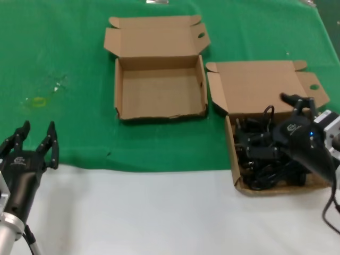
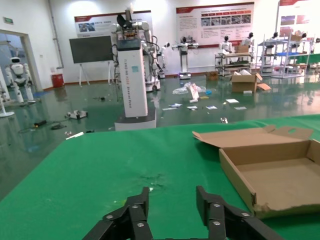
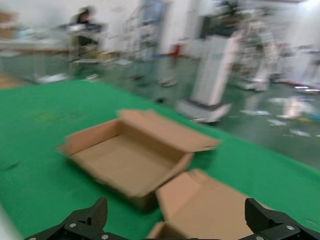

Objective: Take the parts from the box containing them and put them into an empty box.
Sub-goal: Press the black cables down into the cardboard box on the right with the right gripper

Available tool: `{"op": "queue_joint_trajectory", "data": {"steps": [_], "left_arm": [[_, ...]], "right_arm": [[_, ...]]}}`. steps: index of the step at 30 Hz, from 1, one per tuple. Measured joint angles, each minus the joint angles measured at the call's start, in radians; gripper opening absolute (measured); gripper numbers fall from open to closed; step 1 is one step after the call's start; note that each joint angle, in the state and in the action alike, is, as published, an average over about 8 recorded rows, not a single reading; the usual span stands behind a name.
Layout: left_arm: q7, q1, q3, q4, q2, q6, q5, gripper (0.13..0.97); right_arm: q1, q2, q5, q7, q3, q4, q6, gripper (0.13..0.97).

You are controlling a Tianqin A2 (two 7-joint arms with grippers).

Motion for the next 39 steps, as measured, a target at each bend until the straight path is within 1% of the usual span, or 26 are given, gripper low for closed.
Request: {"op": "queue_joint_trajectory", "data": {"steps": [5, 6, 14, 22, 31, 34, 39], "left_arm": [[-0.001, 0.0, 0.0, 0.0, 0.0, 0.0, 0.0, 0.365], [-0.001, 0.0, 0.0, 0.0, 0.0, 0.0, 0.0, 0.365], [0.0, 0.0, 0.0, 0.0, 0.0, 0.0, 0.0, 0.222], [0.0, 0.0, 0.0, 0.0, 0.0, 0.0, 0.0, 0.16], [0.0, 0.0, 0.0, 0.0, 0.0, 0.0, 0.0, 0.148], [0.0, 0.0, 0.0, 0.0, 0.0, 0.0, 0.0, 0.145], [0.0, 0.0, 0.0, 0.0, 0.0, 0.0, 0.0, 0.144]], "right_arm": [[0.093, 0.077, -0.05, 0.032, -0.033, -0.029, -0.185, 0.966], [0.113, 0.088, -0.061, 0.032, -0.037, -0.039, -0.225, 0.966], [0.283, 0.128, -0.173, -0.025, -0.078, -0.144, -0.526, 0.966], [0.433, 0.102, -0.277, -0.131, -0.129, -0.268, -0.75, 0.966], [0.655, 0.019, -0.386, -0.358, -0.194, -0.489, -1.001, 0.966], [0.73, -0.015, -0.423, -0.433, -0.211, -0.57, -1.058, 0.966], [0.83, -0.068, -0.479, -0.526, -0.231, -0.681, -1.113, 0.966]]}}
